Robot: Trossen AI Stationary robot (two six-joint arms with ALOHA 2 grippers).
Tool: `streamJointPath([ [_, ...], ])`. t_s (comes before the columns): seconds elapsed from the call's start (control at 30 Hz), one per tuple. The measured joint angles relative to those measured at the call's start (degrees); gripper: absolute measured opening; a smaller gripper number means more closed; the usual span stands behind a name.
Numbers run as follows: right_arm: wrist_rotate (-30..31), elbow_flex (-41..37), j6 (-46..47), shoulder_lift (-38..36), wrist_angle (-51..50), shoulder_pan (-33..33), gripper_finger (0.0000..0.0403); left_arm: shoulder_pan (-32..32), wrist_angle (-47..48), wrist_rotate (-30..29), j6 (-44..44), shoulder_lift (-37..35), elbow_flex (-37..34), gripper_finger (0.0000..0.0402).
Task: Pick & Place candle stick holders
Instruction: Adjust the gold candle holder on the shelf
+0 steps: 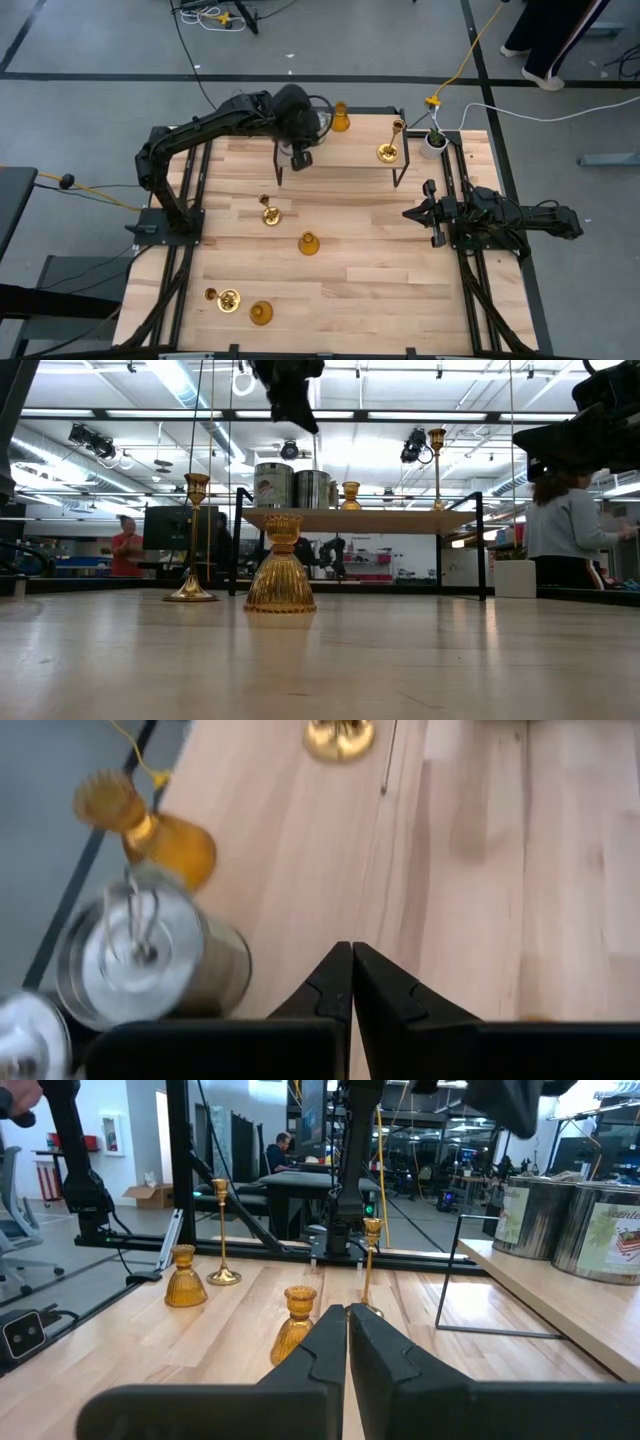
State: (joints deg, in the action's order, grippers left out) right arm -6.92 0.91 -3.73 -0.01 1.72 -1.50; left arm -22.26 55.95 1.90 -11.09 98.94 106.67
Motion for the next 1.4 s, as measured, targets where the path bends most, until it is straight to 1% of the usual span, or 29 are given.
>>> streamJointPath([
  [0.1,0.00,0.00,0.02,0.00,-0.02,0.01,0.0022,-0.02,-2.67,0.06,0.00,0.02,0.00,0.0016],
  [0.27,0.00,0.00,0.02,0.00,0.00,-0.01,0.0022,0.00,-5.55,2.05,-0.01,0.07,0.00,0.0016],
  [0.4,0.00,0.00,0.01,0.00,-0.02,0.01,0.0022,0.04,-7.91,2.18,0.00,0.07,0.00,0.0016],
  [0.7,0.00,0.00,0.01,0.00,0.00,0.01,0.0022,0.02,-8.54,2.16,1.22,0.07,0.00,0.0016],
  [0.87,0.00,0.00,0.02,0.00,-0.02,0.01,0.0022,0.71,-3.66,3.45,2.97,0.07,0.00,0.0010],
  [1.03,0.00,0.00,0.02,0.00,-0.02,0.01,0.0022,3.35,3.24,4.38,2.95,0.09,0.00,0.0006],
  [1.4,0.00,0.00,0.00,0.00,-0.01,-0.01,0.0022,7.88,10.69,4.44,1.64,0.09,0.00,0.0006],
])
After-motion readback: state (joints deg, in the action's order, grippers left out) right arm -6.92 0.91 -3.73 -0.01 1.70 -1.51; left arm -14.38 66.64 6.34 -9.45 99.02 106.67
